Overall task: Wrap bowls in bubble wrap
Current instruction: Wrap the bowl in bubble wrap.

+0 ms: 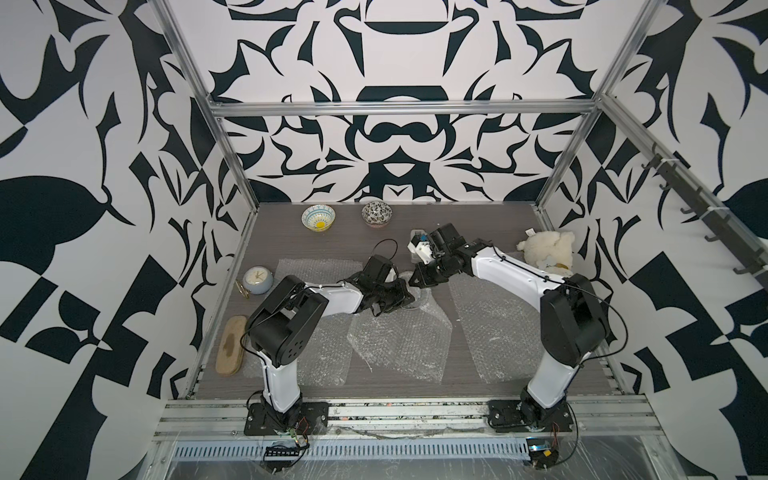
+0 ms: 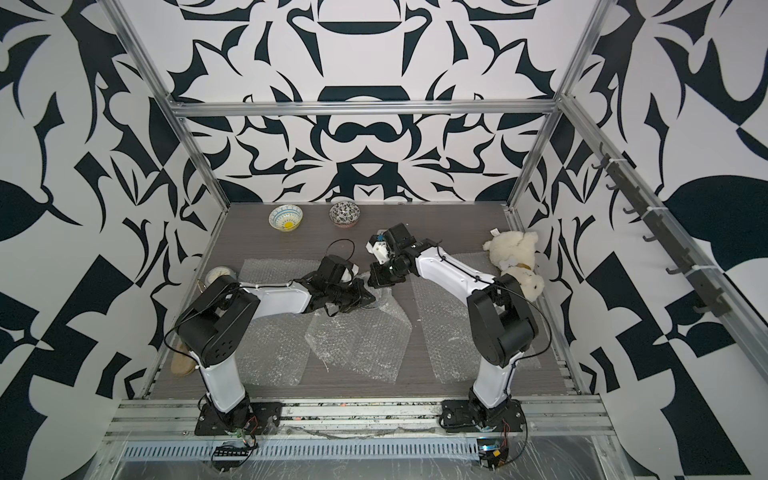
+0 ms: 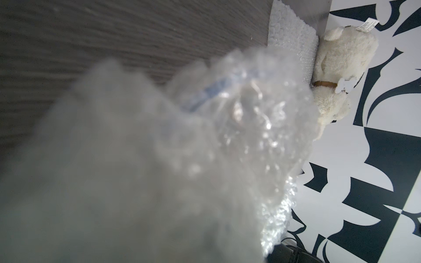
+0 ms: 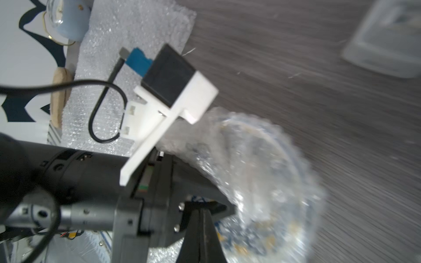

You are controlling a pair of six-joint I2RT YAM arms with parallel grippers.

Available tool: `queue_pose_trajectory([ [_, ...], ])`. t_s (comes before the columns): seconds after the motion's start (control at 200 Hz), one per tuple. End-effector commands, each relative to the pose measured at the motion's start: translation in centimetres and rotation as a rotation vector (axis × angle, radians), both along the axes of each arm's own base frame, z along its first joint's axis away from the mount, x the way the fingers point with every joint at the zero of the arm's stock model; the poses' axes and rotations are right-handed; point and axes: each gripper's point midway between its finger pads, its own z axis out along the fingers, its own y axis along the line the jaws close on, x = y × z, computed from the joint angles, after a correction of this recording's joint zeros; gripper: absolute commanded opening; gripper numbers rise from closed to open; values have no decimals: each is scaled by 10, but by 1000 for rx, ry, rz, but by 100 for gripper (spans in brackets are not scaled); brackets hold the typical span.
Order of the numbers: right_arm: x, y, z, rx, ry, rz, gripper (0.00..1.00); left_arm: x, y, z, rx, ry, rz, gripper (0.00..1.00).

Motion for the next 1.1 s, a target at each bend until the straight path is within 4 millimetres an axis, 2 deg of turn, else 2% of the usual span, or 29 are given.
queue_pose_trajectory([
  [0.0,9,15,3,66,14,1,5,0,2,-3,30,-3,-8,0],
  [0.13,13,22,-11,74,42,9,5,0,2,-2,32,-3,-11,0],
  [0.325,15,15,-35,21,81,-11,5,2,1,0,35,-12,-12,0],
  [0.46,15,2,-53,-42,98,-42,5,4,2,7,36,-27,-6,7],
  [0.58,18,-8,-64,-81,108,-70,5,7,7,19,58,-64,12,21],
  [0.765,20,-14,-74,-135,103,-86,5,10,27,36,128,-134,59,39],
  [0.935,23,-18,-77,-166,95,-96,4,14,50,51,149,-175,129,41],
  [1.095,23,-24,-78,-203,78,-108,5,11,85,54,187,-180,214,45],
])
